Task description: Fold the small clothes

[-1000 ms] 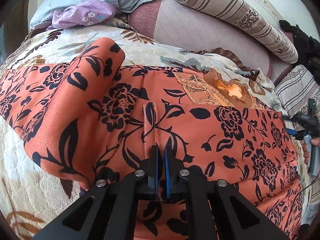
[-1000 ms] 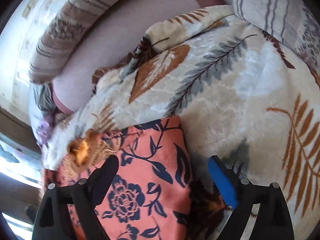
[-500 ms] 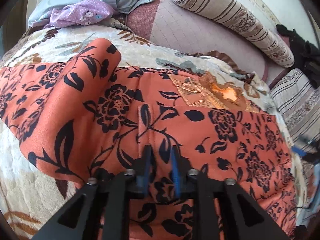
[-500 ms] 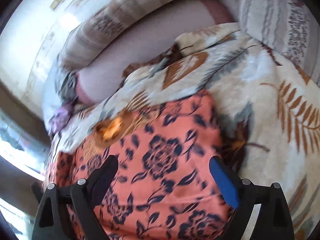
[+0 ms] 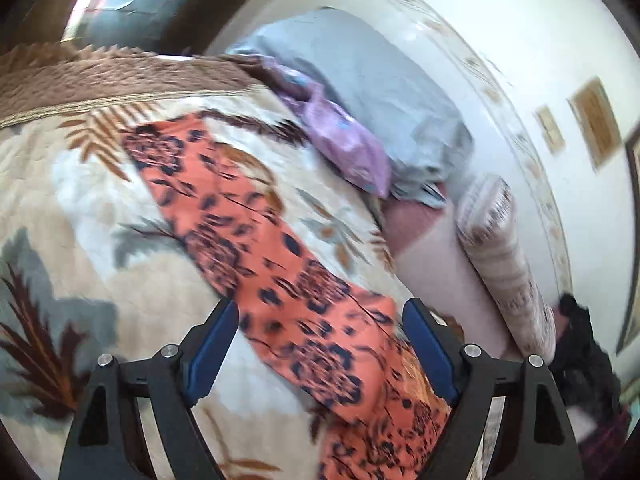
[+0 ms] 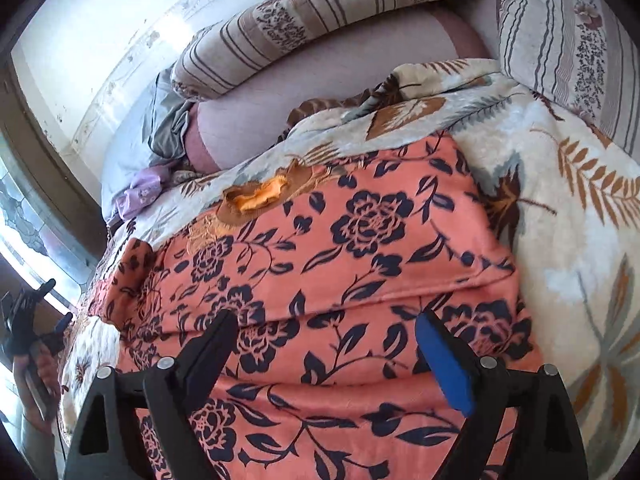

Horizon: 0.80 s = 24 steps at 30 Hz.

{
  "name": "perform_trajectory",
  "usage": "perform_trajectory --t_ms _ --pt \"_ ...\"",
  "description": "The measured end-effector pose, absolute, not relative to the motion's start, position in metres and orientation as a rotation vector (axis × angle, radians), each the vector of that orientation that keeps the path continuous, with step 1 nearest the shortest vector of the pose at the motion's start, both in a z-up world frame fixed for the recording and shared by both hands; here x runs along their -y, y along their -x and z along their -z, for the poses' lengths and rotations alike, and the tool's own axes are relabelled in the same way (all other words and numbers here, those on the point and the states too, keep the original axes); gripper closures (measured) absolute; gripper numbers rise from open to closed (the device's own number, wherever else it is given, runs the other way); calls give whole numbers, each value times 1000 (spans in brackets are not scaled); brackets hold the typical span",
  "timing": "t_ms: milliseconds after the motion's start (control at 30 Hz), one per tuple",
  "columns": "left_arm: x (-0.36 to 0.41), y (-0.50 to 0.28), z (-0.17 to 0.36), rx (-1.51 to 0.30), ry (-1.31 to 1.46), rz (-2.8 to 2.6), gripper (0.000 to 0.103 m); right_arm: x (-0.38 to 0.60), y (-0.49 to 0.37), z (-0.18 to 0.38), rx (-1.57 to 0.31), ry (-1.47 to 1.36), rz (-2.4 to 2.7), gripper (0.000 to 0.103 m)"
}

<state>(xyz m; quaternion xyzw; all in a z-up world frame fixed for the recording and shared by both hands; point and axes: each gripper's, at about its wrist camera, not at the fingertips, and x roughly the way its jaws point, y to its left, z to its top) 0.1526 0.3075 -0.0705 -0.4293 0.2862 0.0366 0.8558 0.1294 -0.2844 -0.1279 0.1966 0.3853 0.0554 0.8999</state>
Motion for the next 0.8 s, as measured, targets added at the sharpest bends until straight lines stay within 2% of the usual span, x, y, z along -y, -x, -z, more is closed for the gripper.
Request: perform_trajectory --t_ms 100,167,333,367,433,467,500,533,567,600,700,800 --pt "-365 -172 91 -632 973 -166 20 265 -127 144 -833 -272 -83 10" --pt "-390 -184 103 -634 1000 -210 20 261 -130 147 -846 -261 -114 2" --pt "-424 -214 133 -676 1060 -249 20 264 -132 152 -849 -271 -117 1" --pt "-426 -218 136 -668 1061 -255 24 263 -134 152 -851 -271 -117 1" --pt "-429 -223 136 -653 1035 -278 27 262 -136 152 -852 -270 -116 1" --pt "-430 -227 137 -662 1015 -294 33 262 -137 153 -853 -269 -116 1" --pt "-430 -230 136 -679 991 -318 49 262 -137 153 -854 -266 -115 1" --pt "-432 -233 138 -708 959 -348 60 262 -137 153 -855 -264 -114 1" --pt "-435 -238 140 -745 922 -383 89 262 -137 153 -856 -263 -113 1" --pt "-440 -240 144 -767 913 -393 96 262 -137 153 -856 -264 -114 1" --pt "-437 -241 131 -792 843 -404 98 263 -137 154 -855 -271 -116 1" --pt "-398 -241 79 -744 620 -409 99 263 -137 154 -854 -275 -118 1"
